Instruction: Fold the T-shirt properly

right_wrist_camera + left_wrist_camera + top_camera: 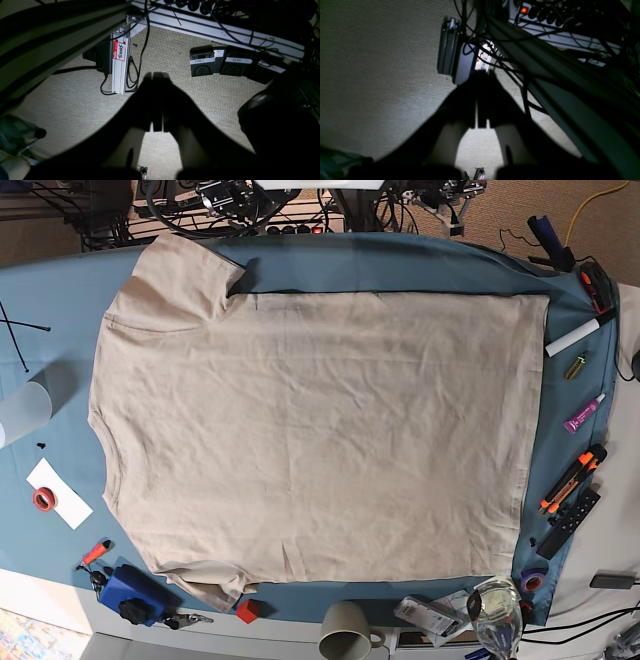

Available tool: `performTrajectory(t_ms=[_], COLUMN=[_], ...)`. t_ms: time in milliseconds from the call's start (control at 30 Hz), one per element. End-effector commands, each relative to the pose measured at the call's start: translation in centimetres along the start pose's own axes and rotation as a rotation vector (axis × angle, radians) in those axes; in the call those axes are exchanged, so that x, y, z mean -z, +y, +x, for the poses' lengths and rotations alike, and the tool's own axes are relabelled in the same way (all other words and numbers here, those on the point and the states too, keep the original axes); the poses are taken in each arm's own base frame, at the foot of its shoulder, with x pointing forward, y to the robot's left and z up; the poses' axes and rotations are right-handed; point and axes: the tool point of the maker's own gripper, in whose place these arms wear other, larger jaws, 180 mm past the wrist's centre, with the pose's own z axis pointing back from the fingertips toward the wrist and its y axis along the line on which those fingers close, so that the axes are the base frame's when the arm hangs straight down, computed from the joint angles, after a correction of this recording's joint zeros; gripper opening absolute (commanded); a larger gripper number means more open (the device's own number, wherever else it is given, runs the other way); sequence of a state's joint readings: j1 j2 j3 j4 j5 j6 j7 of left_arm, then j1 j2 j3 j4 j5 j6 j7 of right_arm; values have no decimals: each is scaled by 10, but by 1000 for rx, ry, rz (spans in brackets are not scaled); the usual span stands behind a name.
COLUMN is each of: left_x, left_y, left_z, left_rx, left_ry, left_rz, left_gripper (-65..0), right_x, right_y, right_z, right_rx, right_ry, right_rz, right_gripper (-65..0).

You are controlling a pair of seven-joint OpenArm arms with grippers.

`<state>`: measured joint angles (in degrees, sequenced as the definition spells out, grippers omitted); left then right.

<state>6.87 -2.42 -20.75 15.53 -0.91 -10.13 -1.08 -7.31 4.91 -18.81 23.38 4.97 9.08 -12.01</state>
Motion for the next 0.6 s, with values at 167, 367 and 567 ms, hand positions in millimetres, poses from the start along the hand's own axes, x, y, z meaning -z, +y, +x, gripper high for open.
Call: performTrajectory(t_ms=[167, 367, 567], left_x=[-2, -3, -4], left_y=[7, 9, 11], left_z=[4, 9, 6], left_rx=[3, 10, 10], left_ry=[-17, -35, -34], left_rz=[5, 9, 12], left_gripper=[-650, -650, -650], right_x=[-1, -1, -1], right_y=[-2, -2, -2], right_z=[3, 3, 3], right_rx=[0, 0, 0], right_ry=[-9, -8, -9], right_rz=[5, 5, 5], right_gripper=[-650, -650, -650])
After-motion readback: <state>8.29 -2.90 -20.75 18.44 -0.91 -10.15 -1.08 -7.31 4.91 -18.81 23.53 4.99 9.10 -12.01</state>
